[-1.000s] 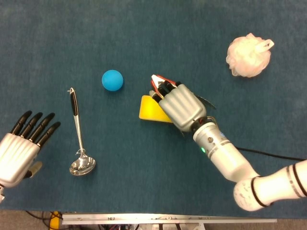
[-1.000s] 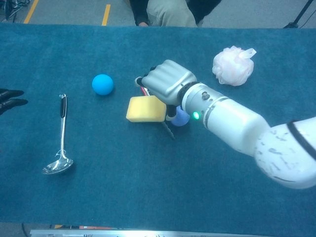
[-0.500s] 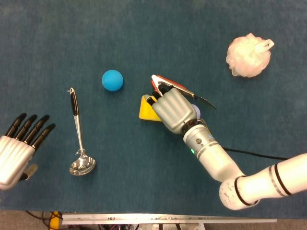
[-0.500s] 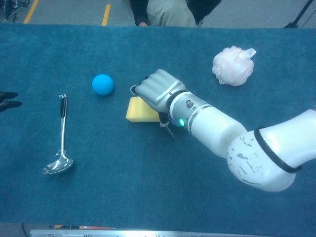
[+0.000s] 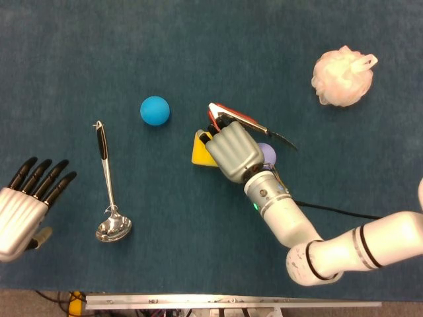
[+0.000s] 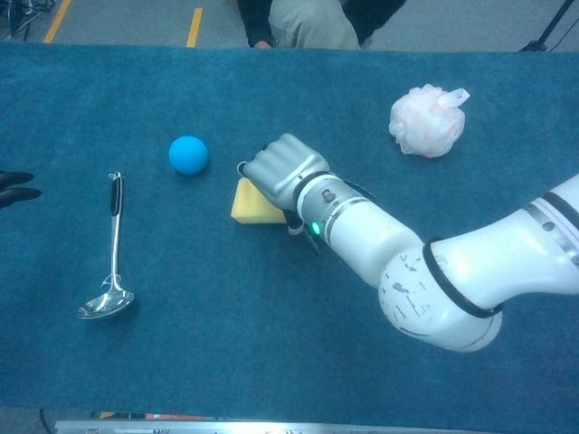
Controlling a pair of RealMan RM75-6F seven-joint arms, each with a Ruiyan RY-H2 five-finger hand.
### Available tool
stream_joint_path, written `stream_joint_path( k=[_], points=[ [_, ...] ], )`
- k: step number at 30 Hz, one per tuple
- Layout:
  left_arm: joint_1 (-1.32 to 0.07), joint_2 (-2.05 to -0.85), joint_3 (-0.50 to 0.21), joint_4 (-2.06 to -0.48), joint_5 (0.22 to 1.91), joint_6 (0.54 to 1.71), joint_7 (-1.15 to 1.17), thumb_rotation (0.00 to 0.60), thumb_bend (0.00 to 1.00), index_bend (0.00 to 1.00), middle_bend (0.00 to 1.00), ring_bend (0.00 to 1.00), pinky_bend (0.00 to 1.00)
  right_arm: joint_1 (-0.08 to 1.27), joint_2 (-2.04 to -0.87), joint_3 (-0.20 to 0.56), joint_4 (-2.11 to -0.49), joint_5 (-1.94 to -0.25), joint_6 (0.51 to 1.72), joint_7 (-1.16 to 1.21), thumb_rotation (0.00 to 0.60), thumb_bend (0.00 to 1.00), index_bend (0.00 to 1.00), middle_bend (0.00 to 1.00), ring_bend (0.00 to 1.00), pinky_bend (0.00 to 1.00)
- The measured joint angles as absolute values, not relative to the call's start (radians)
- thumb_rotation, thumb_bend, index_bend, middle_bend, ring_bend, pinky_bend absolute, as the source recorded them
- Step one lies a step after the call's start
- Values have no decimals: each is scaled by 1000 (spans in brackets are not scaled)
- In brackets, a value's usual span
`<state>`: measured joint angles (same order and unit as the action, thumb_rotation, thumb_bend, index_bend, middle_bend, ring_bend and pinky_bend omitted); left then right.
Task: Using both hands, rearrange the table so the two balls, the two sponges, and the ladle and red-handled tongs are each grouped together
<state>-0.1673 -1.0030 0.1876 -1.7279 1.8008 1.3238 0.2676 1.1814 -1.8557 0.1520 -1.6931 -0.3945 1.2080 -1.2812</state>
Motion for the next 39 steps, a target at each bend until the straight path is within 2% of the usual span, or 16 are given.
stream_joint_path(
  k=[5,16,20,28,39],
  points=[
    [-166,-1002,187,-1719,1800,1325,254,600,223,0,0,0,34,1192,-1884,156,-1668,-389,1216,-1284,600,4,164,250,163,376],
    [-165,-1011,187,-1693,1804,1328,219,600,223,0,0,0,34,1200,-1934,158,-1607,-408,1248,-1295,600,55,416,312,233,544],
    [-159,-1011,189,-1685,1805,1336,209,600,223,0,0,0,34,1196,-1940,161,-1592,-415,1244,-1291,600,68,470,339,269,606],
    [-155,-1011,188,-1682,1807,1342,205,600,223,0,0,0,34,1177,-1910,164,-1619,-461,1219,-1242,600,68,497,361,318,648],
    [-148,-1010,185,-1678,1803,1351,203,600,223,0,0,0,34,1142,-1817,169,-1718,-515,1209,-1170,600,68,500,368,336,653]
  ],
)
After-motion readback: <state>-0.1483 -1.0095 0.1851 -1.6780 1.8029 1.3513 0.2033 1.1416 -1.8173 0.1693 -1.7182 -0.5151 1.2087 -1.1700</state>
